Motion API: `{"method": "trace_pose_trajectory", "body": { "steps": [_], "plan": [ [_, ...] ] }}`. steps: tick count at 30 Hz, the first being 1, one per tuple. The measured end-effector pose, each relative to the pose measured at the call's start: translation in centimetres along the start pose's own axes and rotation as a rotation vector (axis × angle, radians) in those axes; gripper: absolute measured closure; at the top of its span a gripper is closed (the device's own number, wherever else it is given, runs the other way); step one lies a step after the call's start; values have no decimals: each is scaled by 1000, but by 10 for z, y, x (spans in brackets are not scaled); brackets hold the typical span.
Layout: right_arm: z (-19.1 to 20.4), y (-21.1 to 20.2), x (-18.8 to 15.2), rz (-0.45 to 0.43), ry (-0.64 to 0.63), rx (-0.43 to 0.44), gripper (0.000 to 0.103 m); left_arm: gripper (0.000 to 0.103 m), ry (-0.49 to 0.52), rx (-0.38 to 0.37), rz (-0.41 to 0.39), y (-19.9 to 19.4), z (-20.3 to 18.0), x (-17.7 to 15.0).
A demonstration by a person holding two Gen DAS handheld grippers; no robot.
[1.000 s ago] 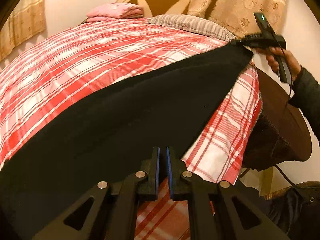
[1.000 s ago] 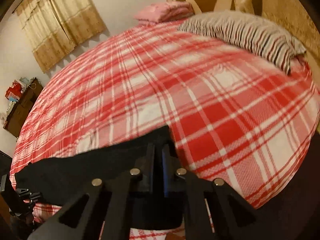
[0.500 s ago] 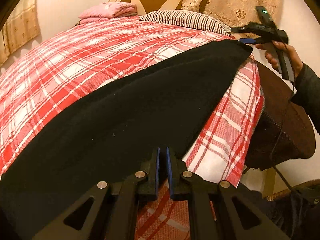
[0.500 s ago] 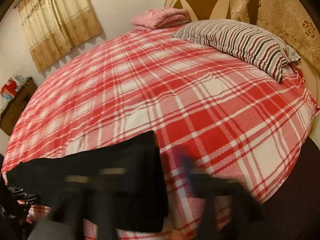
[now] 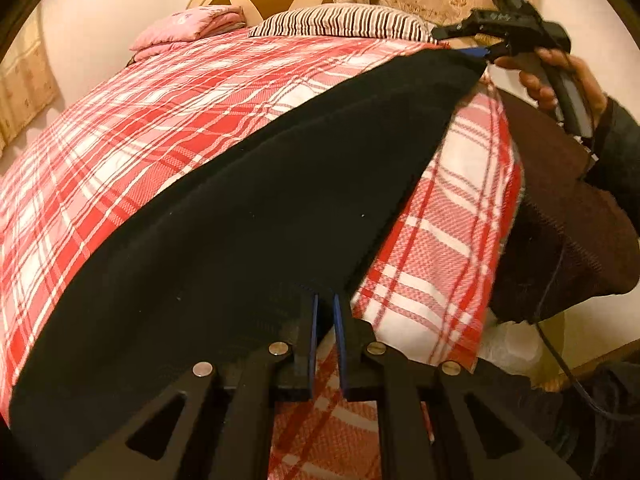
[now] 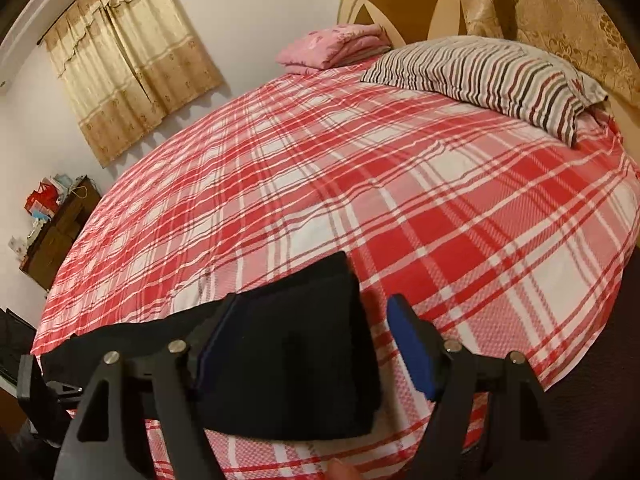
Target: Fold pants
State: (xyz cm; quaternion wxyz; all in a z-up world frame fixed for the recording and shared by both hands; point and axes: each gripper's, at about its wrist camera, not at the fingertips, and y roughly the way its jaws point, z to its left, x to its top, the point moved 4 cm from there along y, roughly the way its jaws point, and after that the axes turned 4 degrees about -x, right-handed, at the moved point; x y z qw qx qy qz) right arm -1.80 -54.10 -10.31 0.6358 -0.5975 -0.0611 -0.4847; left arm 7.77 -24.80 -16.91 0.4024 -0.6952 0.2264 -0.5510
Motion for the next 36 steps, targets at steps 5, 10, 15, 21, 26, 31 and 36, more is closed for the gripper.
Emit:
{"method": "trace_pose_trajectory", "body": {
  "steps": [5, 10, 15, 21, 26, 31, 36],
  "plan": [
    [-2, -2, -3, 2, -2, 12, 14, 77, -5, -35, -10, 3, -1, 3],
    [-5, 4, 6, 40, -6, 31, 29, 50, -1, -106, -22, 4, -9, 2],
    [-9, 24, 11, 129, -4, 38, 45, 50, -58, -104, -57, -5, -2, 5],
    [13, 17, 11, 114, -108, 69, 96, 47, -122, -89, -141, -26, 15, 9],
    [16, 9, 27, 31, -121, 10, 97, 45, -158, -59, -140, -23, 26, 8],
    [6, 32, 26, 65, -125, -55, 97, 45, -164, -47, -102, -7, 29, 1],
    [-9, 46, 17, 110, -86, -64, 51, 45, -166, -57, -126, -18, 30, -1]
  ]
}}
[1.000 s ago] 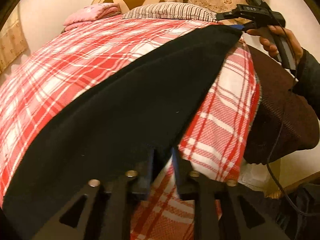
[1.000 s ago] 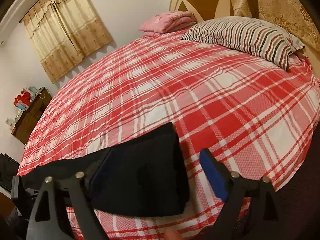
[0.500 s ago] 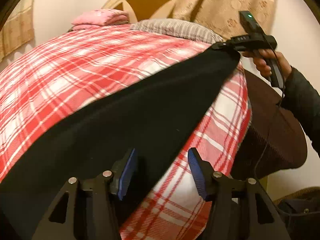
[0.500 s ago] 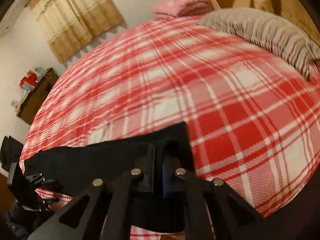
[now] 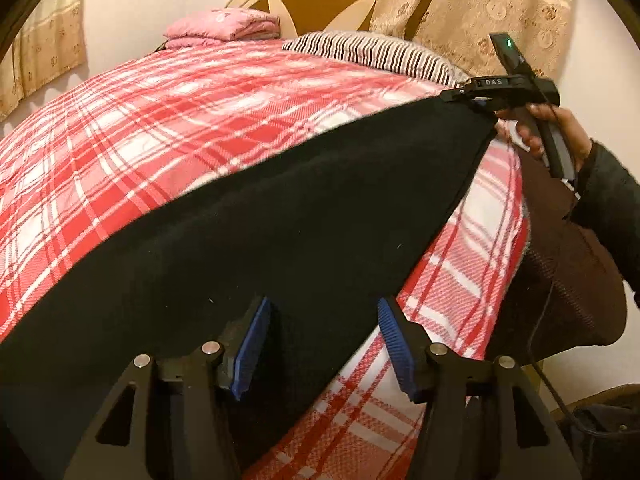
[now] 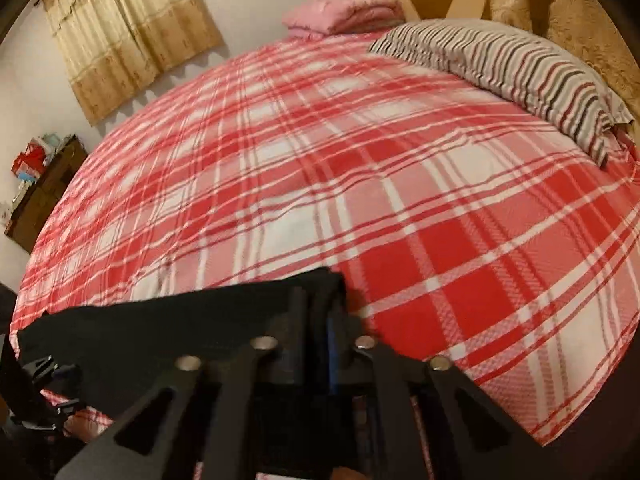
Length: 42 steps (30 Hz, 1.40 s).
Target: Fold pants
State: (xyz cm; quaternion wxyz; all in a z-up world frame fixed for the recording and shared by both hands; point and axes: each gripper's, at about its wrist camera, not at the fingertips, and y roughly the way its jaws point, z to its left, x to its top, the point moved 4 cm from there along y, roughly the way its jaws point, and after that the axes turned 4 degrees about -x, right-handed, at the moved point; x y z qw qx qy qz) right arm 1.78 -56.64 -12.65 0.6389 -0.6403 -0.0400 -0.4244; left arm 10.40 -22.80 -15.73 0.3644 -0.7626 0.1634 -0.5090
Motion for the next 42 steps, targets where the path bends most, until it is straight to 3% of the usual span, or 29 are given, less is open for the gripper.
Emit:
{"method": "trace_pose_trajectory", "body": {
  "steps": [1, 7, 11, 17, 20, 23, 25, 33, 36, 39, 42],
  "plan": [
    [-5, -4, 0, -7, 23, -5, 33, 45, -5, 3, -16, -5, 2, 1],
    [-7, -51, -4, -139, 41, -56, 32, 44, -88, 52, 3, 1, 27, -5],
    [48, -73, -21, -181, -91, 17, 32, 44, -114, 54, -14, 1, 27, -5],
    [121, -52, -55, -123, -215, 142, 31, 44, -123, 89, -19, 1, 26, -5],
    [139, -34, -72, -69, -245, 164, 31, 44, -126, 96, -21, 1, 26, -5],
    [140, -14, -87, -6, -250, 141, 30, 44, -134, 96, -23, 2, 27, -5],
    [140, -16, -91, -39, -272, 128, 30, 44, -139, 94, -25, 1, 27, -6],
    [146, -17, -91, -5, -301, 78, 30, 44, -175, 89, -33, -13, 30, -9],
    [154, -26, -88, -4, -286, 67, 30, 44, -179, 159, -79, -36, 38, -16],
    [181, -40, -80, -45, -305, 140, 30, 44, -219, 252, -111, -60, 59, -34],
    [219, -35, -72, -24, -326, 253, 30, 44, -255, 372, -132, -78, 82, -55]
  ]
}}
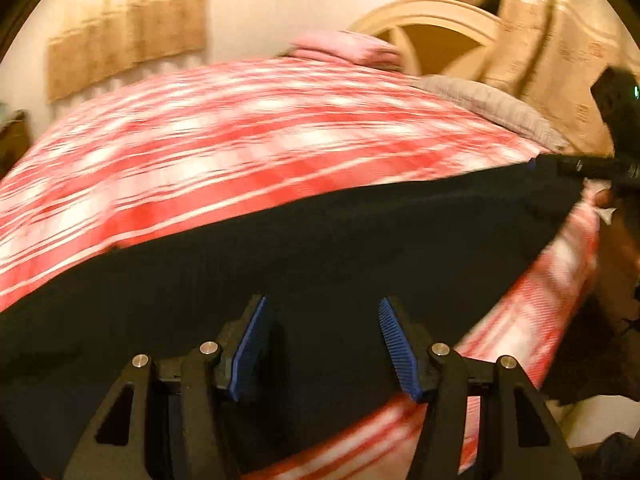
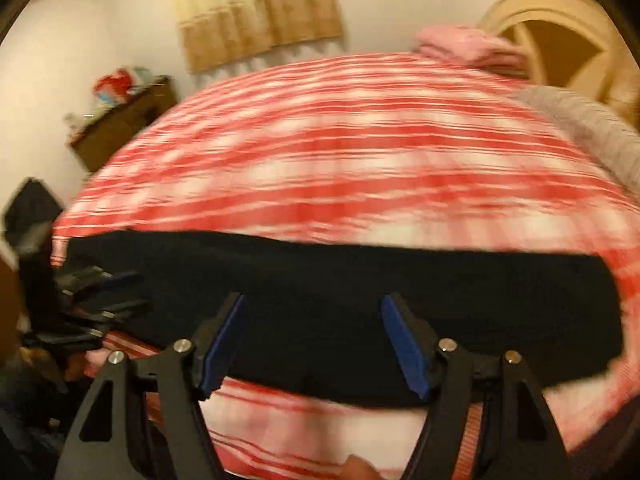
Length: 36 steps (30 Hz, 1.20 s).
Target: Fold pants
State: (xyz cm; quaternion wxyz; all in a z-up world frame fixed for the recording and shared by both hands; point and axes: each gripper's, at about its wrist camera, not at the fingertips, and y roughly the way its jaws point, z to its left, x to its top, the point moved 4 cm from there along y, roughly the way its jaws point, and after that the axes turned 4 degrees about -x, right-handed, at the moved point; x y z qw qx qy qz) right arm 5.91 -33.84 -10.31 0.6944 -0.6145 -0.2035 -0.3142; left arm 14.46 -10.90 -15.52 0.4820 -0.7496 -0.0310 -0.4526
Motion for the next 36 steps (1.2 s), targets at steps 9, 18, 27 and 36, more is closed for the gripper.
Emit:
{"method": "trace_pose_trajectory", "body": {
  "steps": [9, 18, 27, 36],
  "plan": [
    [131, 112, 59, 112, -62, 319, 34, 34, -139, -43, -23, -8, 38, -31],
    [229, 213, 74, 289, -120, 409, 39, 33, -139, -71, -48, -12, 33, -40],
    [255, 232, 70, 388, -161, 484, 59, 30, -121, -71, -57, -12, 27, -41],
    [257, 217, 77, 291, -146, 476, 95, 29, -120, -62, -64, -14, 22, -43]
  ]
}}
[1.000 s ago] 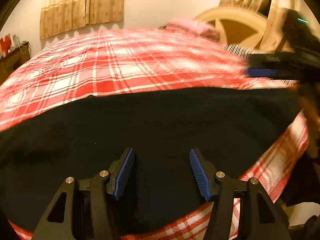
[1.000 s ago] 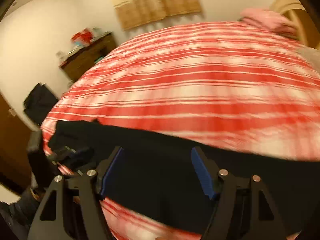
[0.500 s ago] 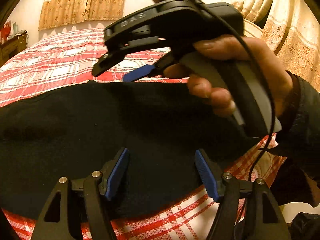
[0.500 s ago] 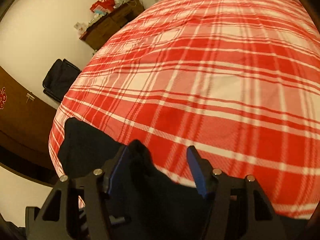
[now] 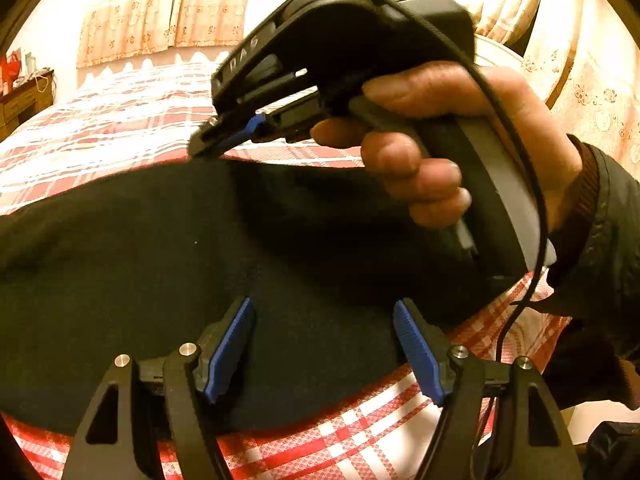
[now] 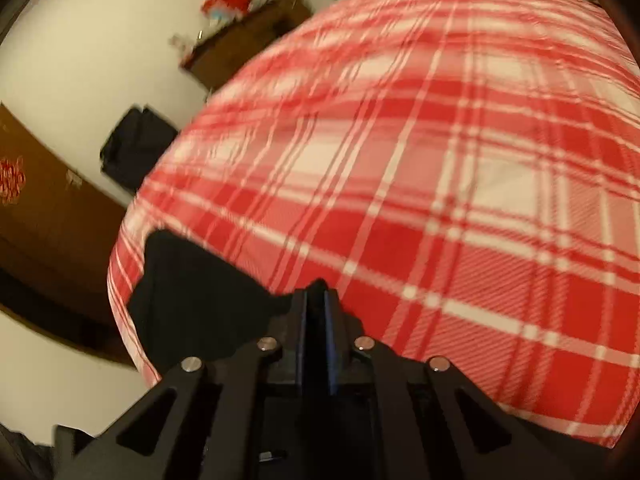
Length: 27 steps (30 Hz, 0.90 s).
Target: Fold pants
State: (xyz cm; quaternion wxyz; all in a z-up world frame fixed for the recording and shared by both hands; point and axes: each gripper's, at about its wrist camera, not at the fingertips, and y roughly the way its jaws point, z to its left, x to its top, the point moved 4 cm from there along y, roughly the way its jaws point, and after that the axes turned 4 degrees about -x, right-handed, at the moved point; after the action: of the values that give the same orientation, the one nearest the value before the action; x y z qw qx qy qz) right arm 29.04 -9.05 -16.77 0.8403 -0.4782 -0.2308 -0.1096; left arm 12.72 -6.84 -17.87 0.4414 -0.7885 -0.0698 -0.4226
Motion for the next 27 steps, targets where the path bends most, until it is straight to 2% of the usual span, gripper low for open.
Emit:
{"method": "trace_pose_trajectory", "body": {
  "steps": [1, 3, 5, 8, 9, 10, 12, 15, 20, 24, 27],
  "plan": [
    [-3, 0, 1, -7, 8, -12, 100, 29, 7, 5, -2, 1, 0, 2],
    [-10, 7, 2, 11, 14, -60, 100, 29, 11, 8, -4, 1, 0, 1],
    [-16, 15, 0, 23, 19, -73, 100, 29, -2, -3, -9, -2, 0, 1],
    [-19, 14, -2, 18, 26, -44, 94, 28, -27, -22, -9, -4, 3, 3],
    [-22, 6, -4, 4, 37, -44, 85, 28, -34, -23, -11, -6, 4, 4],
    [-24, -1, -5, -8, 44, -49, 51, 28, -38, -17, -14, -7, 4, 5],
    [-33, -30, -10, -57, 75, -44, 16, 28, -49, -5, -23, -10, 6, 8],
    [-51, -83, -24, -142, 119, -91, 16, 28, -68, 7, -37, -13, 10, 10],
    [-109, -198, -88, -296, 243, -247, 17, 28, -79, 27, -45, -14, 11, 7],
    [-169, -309, -174, -454, 437, -467, 19, 28, -80, 37, -46, -13, 12, 8],
    [-203, -373, -232, -559, 598, -557, 19, 28, -81, 47, -42, -8, 16, 10]
  ]
}}
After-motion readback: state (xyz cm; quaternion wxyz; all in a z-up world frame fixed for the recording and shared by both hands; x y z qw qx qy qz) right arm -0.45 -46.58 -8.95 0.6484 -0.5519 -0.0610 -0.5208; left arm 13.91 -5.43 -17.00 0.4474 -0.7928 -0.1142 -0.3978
